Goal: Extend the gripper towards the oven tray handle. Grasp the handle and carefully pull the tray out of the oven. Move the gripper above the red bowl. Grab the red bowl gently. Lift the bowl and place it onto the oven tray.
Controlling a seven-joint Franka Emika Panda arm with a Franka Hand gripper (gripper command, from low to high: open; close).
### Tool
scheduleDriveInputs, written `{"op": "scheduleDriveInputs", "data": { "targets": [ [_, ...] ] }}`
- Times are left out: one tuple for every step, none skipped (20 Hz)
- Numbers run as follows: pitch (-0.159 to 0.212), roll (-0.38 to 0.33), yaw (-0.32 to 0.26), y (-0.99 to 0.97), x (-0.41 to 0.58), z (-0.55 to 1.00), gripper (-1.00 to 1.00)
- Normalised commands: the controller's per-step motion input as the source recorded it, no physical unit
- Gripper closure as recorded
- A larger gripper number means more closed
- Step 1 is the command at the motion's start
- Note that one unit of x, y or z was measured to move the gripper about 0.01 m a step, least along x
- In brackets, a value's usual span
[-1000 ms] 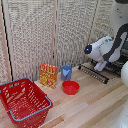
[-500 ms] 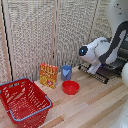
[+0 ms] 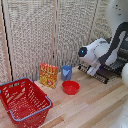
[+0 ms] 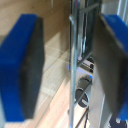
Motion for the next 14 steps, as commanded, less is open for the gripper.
{"op": "scheduleDriveInputs", "data": {
  "targets": [
    [0.008, -0.005, 0.117, 0.12, 0.000, 0.11, -1.00],
    [0.000, 0.001, 0.032, 0.10, 0.149, 0.23, -1.00],
    [-0.021, 0.060, 0.000, 0.04, 0.146, 0.37, -1.00],
    [-0.021, 0.112, -0.013, 0.00, 0.240, 0.47, -1.00],
    [-0.022, 0.166, -0.052, 0.00, 0.271, 0.54, -1.00],
    [-0.049, 0.162, -0.094, 0.00, 0.274, 0.58, -1.00],
    [-0.029, 0.178, -0.092, 0.00, 0.254, 0.56, -1.00],
    [-0.007, 0.184, -0.096, 0.00, 0.214, 0.57, -1.00],
    [0.000, 0.187, -0.090, 0.00, 0.180, 0.59, -1.00],
    [0.000, 0.170, -0.102, 0.07, 0.177, 0.62, -1.00],
    [0.000, 0.168, -0.107, 0.10, 0.189, 0.63, -1.00],
    [0.000, 0.167, -0.109, 0.17, 0.171, 0.62, -1.00],
    [0.008, 0.169, -0.120, 0.19, 0.129, 0.61, -1.00],
    [0.000, 0.169, -0.136, 0.23, 0.109, 0.59, -1.00]
  ]
}}
